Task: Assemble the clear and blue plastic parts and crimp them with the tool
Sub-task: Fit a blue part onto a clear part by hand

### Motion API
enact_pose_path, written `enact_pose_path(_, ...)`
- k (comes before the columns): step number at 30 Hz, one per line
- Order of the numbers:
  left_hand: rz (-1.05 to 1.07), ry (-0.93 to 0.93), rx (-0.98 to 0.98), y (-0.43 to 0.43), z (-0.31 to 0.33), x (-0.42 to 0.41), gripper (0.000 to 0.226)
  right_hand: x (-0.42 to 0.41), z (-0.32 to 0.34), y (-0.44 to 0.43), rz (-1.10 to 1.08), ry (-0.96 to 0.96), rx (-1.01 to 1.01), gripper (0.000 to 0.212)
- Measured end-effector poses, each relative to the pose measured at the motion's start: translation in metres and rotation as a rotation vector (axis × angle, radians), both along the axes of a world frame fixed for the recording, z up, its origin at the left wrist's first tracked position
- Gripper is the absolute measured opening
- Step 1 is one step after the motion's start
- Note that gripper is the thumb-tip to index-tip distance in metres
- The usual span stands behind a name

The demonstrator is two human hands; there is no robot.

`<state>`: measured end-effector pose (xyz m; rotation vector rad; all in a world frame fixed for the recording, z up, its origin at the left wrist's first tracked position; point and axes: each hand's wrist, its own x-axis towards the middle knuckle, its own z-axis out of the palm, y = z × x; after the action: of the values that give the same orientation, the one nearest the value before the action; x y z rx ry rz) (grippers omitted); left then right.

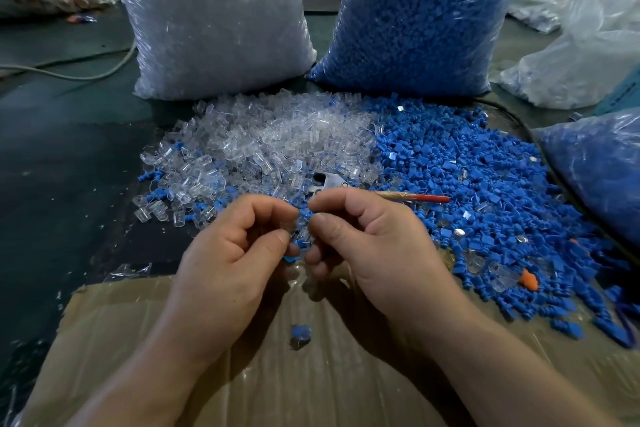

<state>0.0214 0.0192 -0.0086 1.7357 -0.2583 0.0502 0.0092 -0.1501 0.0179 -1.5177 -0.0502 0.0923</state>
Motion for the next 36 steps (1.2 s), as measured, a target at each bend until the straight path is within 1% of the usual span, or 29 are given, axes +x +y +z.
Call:
enact_pose_path(3,-0.026,0.004,-0.018,0.000,-0.001,0.000,0.030,-0.003,0.000,-0.001,-0.005,-0.081,-0.114,0.022)
enact_pose_path(6,-0.018,0.011,-0.019,0.000,-0.002,0.000,0.030,-0.004,0.001,-0.005,-0.036,-0.152,-0.261,0.020)
enact_pose_path(9,0.015,0.011,-0.031,0.000,-0.003,-0.001,0.027,-0.005,0.006,-0.009,-0.067,-0.191,-0.279,0.018)
enact_pose_path(11,0.025,0.001,-0.010,0.001,-0.003,0.000,0.026,-0.007,0.008,-0.010,-0.058,-0.235,-0.329,0.017)
enact_pose_path(14,0.018,-0.026,0.031,0.002,-0.004,0.001,0.025,-0.007,0.009,-0.009,-0.029,-0.336,-0.511,0.018)
enact_pose_path(16,0.010,-0.049,0.065,0.003,-0.004,0.001,0.028,-0.007,0.008,-0.007,-0.016,-0.378,-0.598,0.020)
enact_pose_path(19,0.004,-0.108,0.138,0.003,-0.001,0.001,0.028,-0.006,0.008,-0.009,-0.017,-0.398,-0.653,0.019)
enact_pose_path(21,-0.002,-0.126,0.135,0.002,0.002,0.000,0.025,-0.006,0.009,-0.011,-0.015,-0.391,-0.666,0.018)
enact_pose_path(23,0.002,-0.128,0.146,0.001,0.004,-0.003,0.027,-0.007,0.010,-0.012,-0.021,-0.362,-0.670,0.017)
enact_pose_path(26,0.047,-0.306,0.312,0.000,0.008,-0.006,0.042,-0.008,0.011,-0.012,0.003,-0.310,-0.693,0.018)
enact_pose_path(27,0.057,-0.369,0.349,-0.001,0.011,-0.007,0.045,-0.008,0.012,-0.011,0.017,-0.267,-0.643,0.019)
enact_pose_path(28,0.066,-0.428,0.370,-0.002,0.013,-0.007,0.044,-0.008,0.013,-0.010,0.029,-0.203,-0.524,0.019)
enact_pose_path(30,0.087,-0.532,0.382,-0.003,0.016,-0.008,0.040,-0.008,0.014,-0.008,0.050,-0.045,-0.166,0.018)
enact_pose_path(31,0.089,-0.569,0.378,-0.003,0.017,-0.008,0.038,-0.007,0.014,-0.007,0.058,0.016,-0.024,0.016)
enact_pose_path(32,0.083,-0.588,0.363,-0.003,0.018,-0.008,0.035,-0.006,0.014,-0.006,0.069,0.053,0.055,0.014)
enact_pose_path(34,0.063,-0.529,0.276,-0.003,0.019,-0.009,0.026,-0.006,0.014,-0.004,0.081,0.075,0.125,0.010)
enact_pose_path(36,0.067,-0.380,0.135,-0.003,0.019,-0.011,0.016,-0.005,0.014,-0.002,0.046,0.045,0.135,0.010)
